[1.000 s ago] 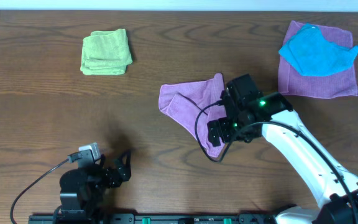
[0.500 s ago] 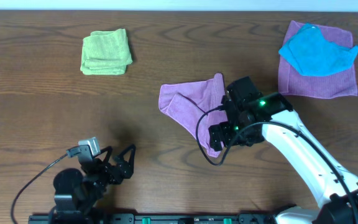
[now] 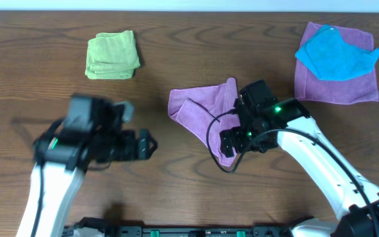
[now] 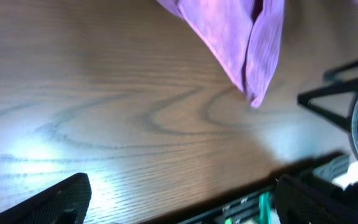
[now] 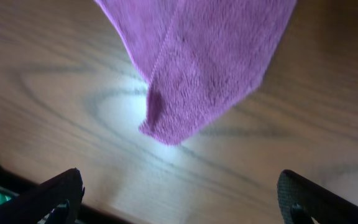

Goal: Fold the cloth
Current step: 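Move the left gripper to the purple cloth's left corner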

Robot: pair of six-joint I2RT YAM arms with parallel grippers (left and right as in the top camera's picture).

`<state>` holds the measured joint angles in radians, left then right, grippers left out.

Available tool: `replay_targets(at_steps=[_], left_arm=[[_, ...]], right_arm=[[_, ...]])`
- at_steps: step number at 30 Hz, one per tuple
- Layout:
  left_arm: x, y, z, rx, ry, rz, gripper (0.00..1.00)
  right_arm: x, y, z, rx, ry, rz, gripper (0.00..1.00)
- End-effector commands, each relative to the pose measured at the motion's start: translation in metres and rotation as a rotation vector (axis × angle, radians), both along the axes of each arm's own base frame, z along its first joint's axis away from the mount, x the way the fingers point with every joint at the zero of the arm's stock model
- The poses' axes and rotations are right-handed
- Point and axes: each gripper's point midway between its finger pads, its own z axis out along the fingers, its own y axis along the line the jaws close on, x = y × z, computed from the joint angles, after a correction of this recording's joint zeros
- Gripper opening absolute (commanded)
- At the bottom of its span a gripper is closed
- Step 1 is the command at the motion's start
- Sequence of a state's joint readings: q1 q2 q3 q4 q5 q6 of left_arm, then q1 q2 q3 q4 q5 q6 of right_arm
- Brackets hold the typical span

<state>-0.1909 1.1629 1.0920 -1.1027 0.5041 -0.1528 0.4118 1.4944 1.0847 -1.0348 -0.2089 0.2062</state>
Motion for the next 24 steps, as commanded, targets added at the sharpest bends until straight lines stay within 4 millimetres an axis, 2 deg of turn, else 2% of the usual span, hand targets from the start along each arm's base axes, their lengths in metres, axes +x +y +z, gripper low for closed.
replay_targets(at_steps=[1, 4, 6, 12, 19, 24], left_arm=[[0.016, -0.022, -0.011, 0.011, 0.043, -0.144, 0.95], [0.043, -0.042, -0.032, -0.025, 0.057, -0.156, 0.95], [0.057, -0.045, -0.046, -0.016, 0.063, -0.143, 0.96], [0.087, -0.058, -0.083, -0.024, 0.079, -0.124, 0.95], [0.096, -0.086, -0.113, -0.035, 0.128, -0.086, 0.95], [0.109, -0.095, -0.127, -0.03, 0.122, -0.031, 0.95]], right_arm=[[0.014, 0.001, 0.003, 0.022, -0.036, -0.071, 0.99], [0.036, 0.003, 0.008, 0.064, -0.105, -0.119, 0.99], [0.045, 0.003, 0.01, 0.077, -0.137, -0.129, 0.99], [0.055, -0.008, 0.011, 0.067, -0.166, -0.162, 0.99], [0.068, -0.034, 0.011, 0.049, -0.189, -0.227, 0.99], [0.078, -0.051, 0.013, 0.05, -0.205, -0.284, 0.99]])
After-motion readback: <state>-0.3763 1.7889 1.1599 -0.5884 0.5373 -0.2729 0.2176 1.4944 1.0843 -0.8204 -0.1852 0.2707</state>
